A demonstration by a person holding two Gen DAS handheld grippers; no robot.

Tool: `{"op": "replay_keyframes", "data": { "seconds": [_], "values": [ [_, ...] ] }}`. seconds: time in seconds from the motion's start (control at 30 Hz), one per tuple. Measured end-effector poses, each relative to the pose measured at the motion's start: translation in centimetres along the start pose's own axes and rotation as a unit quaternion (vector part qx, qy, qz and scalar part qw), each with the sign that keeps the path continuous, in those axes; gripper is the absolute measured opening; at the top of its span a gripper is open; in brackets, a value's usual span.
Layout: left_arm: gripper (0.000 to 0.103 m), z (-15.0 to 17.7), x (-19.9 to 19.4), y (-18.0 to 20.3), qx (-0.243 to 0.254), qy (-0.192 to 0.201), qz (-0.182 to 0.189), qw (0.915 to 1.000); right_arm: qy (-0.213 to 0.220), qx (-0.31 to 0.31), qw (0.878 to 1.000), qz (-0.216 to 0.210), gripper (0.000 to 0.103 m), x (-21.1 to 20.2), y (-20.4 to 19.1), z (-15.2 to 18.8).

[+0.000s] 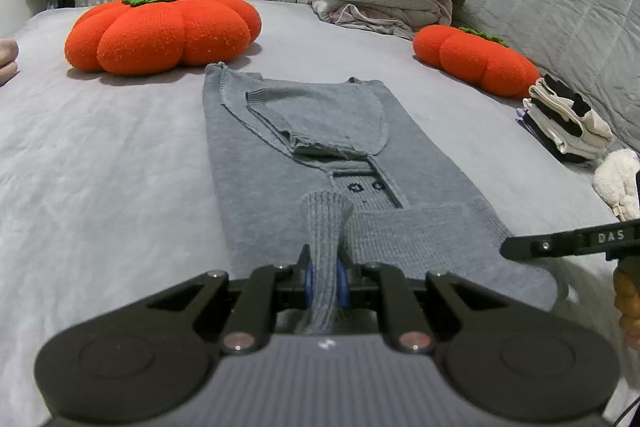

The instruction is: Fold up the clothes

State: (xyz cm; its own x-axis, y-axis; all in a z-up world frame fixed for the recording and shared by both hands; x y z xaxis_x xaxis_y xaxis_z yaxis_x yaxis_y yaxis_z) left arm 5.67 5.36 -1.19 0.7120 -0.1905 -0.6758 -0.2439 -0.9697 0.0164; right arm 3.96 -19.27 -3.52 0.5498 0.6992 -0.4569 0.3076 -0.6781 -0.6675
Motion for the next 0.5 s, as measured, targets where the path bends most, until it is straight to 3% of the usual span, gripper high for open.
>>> {"op": "replay_keyframes", "data": {
  "seconds": [0.5],
  "values": [
    [0.011,0.1,0.9,0.3,-0.001,-0.011,0.001,0.9999,-0.022,0.002,1.000,-0.015,0.020,-3.5,-1.3,2.7]
  ]
}}
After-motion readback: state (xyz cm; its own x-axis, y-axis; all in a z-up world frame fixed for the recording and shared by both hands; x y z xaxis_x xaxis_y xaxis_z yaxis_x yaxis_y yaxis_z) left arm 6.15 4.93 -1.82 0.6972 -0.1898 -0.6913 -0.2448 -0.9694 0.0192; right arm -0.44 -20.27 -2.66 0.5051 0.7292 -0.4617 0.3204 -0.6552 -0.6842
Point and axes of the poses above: each gripper's, at about its wrist camera, not at the fingertips, and x roughly the way its jaws point, y to its right, z to its underside, the point moved 9 cm from there along x, roughly the way its jaws point, and after that the axes turned 15 degrees about -z, right-handed, at the moved point
